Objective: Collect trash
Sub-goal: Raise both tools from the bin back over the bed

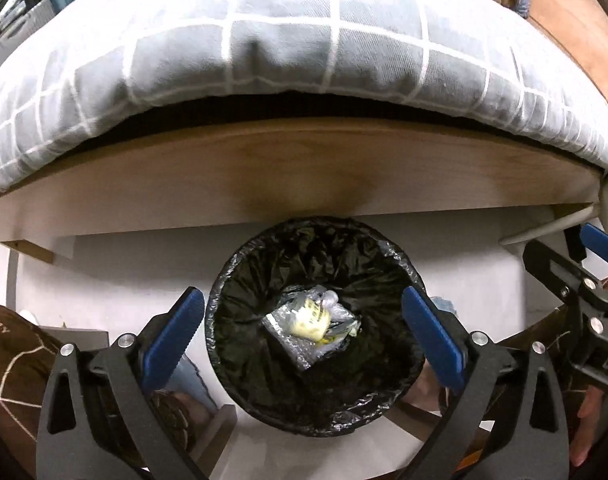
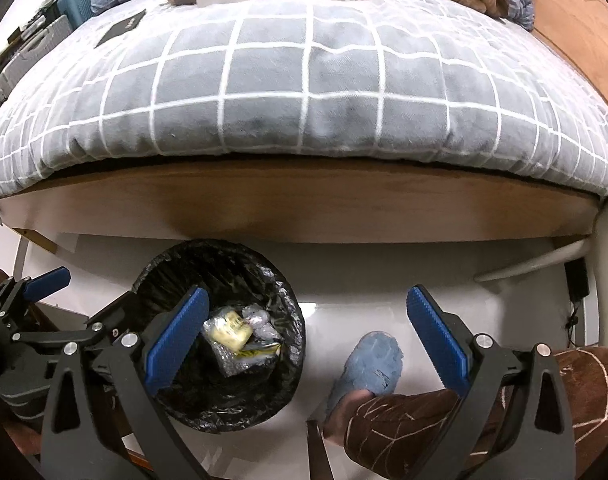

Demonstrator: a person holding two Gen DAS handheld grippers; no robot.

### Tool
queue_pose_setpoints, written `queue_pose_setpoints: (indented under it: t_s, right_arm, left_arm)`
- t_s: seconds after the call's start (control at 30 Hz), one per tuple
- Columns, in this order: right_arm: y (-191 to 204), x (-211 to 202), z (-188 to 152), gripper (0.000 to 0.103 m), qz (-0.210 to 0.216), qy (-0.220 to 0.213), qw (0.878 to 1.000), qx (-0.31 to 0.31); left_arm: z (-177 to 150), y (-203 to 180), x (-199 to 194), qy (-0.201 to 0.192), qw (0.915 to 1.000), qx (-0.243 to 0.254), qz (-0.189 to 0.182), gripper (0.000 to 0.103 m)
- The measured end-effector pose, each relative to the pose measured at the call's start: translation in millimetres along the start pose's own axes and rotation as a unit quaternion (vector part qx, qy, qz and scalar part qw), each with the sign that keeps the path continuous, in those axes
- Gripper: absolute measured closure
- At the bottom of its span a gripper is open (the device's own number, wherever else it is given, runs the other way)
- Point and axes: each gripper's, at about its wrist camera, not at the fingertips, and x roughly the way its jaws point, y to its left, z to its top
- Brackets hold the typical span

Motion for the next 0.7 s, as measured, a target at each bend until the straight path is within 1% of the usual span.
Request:
queue_pose_setpoints:
  t_s: [0.1, 0.2, 0.33, 0.4, 0.47, 0.57, 0.7]
  right_arm:
    - [4, -11, 4, 0.008, 0.0, -0.017, 1.0, -0.008]
    - [4, -21, 7, 0.008, 0.005, -0.03, 1.0, -0.008]
    - [2, -35, 14, 0.008, 0.008, -0.043, 0.999, -0.004]
    - [0, -45, 18, 0.008, 0.008, -0.055, 0.998, -0.002]
    - [-1, -52, 22, 0.008, 0.007, -0.066, 0.998, -0.001]
    - [0, -65, 31, 0.008, 0.001, -0.079, 0.997, -0.002]
    - [-1, -86, 43, 0.008, -0.007, -0.105, 0.994, -0.001]
  left_arm:
    - [3, 7, -16, -0.009, 0.9999, -0.007, -0.004, 0.006]
    - [11, 16, -39, -0.019, 0.9997, -0.008, -0.016, 0.006]
    - [24, 29, -76, -0.065, 0.9978, -0.013, -0.009, 0.006]
    - [30, 33, -89, -0.08, 0.9966, -0.016, -0.012, 0.006]
    - [35, 36, -103, -0.095, 0.9953, -0.016, -0.008, 0.006]
    - [42, 39, -119, -0.111, 0.9937, -0.014, -0.006, 0.006]
    - [49, 44, -134, -0.121, 0.9924, -0.021, -0.011, 0.006]
